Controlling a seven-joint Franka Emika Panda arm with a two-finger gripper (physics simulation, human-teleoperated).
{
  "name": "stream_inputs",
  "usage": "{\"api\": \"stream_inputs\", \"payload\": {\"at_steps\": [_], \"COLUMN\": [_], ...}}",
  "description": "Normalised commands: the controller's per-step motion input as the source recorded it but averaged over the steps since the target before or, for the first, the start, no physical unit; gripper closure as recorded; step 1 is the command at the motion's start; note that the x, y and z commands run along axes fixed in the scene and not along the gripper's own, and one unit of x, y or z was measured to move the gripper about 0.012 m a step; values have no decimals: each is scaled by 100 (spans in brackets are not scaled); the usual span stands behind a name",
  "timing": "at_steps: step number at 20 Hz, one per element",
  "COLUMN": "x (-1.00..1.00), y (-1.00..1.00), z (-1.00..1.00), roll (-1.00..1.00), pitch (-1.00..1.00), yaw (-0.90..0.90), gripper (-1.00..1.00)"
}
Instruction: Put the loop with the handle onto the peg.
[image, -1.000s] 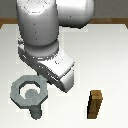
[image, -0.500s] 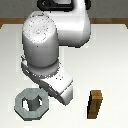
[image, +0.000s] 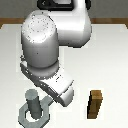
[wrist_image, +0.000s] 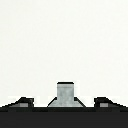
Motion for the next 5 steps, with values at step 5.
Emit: {"api": "stream_inputs", "payload": {"at_steps": [5], "x": [0], "y": [0], "z": [0], "roll": [0], "pitch": [0], "yaw": [0], "gripper": [-100]}}
